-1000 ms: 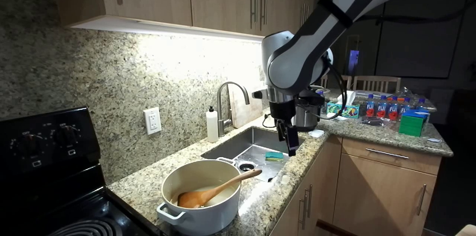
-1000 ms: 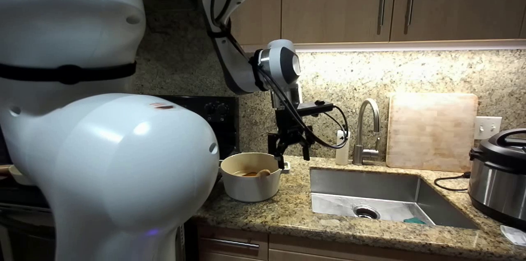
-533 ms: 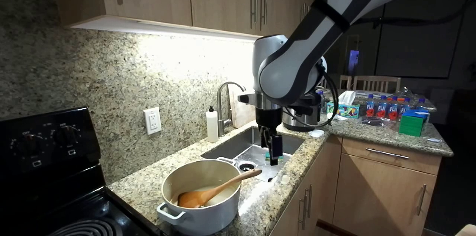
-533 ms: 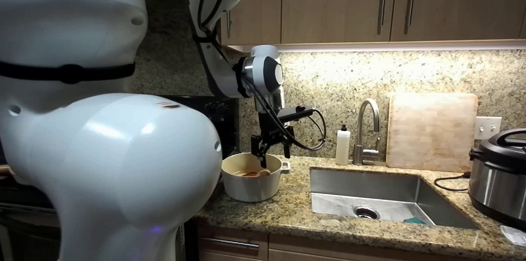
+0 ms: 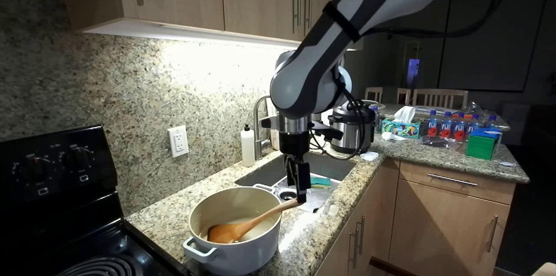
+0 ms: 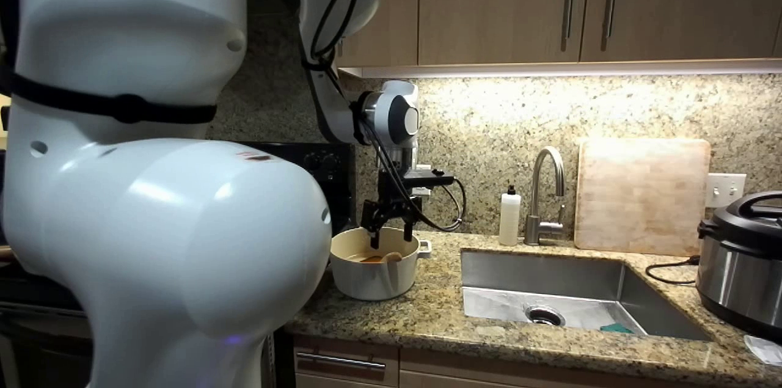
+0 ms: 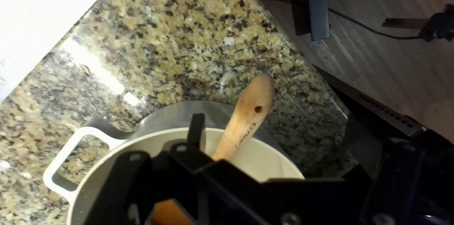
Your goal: Use the wooden spoon to stir the water in the pot.
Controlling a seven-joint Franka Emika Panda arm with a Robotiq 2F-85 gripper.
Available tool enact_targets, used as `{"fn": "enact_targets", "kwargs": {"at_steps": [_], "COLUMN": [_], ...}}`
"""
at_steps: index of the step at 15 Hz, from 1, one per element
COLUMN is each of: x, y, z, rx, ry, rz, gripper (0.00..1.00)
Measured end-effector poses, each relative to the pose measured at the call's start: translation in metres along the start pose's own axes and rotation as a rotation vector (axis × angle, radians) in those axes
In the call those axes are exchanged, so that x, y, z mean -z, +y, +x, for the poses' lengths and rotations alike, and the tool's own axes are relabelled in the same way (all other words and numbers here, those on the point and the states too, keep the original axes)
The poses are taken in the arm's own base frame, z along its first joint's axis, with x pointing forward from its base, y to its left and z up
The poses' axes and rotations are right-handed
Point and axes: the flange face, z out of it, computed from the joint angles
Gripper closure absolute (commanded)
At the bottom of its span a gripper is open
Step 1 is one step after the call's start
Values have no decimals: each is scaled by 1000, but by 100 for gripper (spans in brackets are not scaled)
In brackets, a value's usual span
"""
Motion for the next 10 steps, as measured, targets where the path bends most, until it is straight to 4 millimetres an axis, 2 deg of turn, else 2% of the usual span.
{"fn": "enact_targets", "kwargs": {"at_steps": [4,10], "x": [-15,-30], "y": [17,39], "z": [11,7], "rx": [14,13], "ry": [-18,-43], "rz": [93,208], "gripper": [0,0]}}
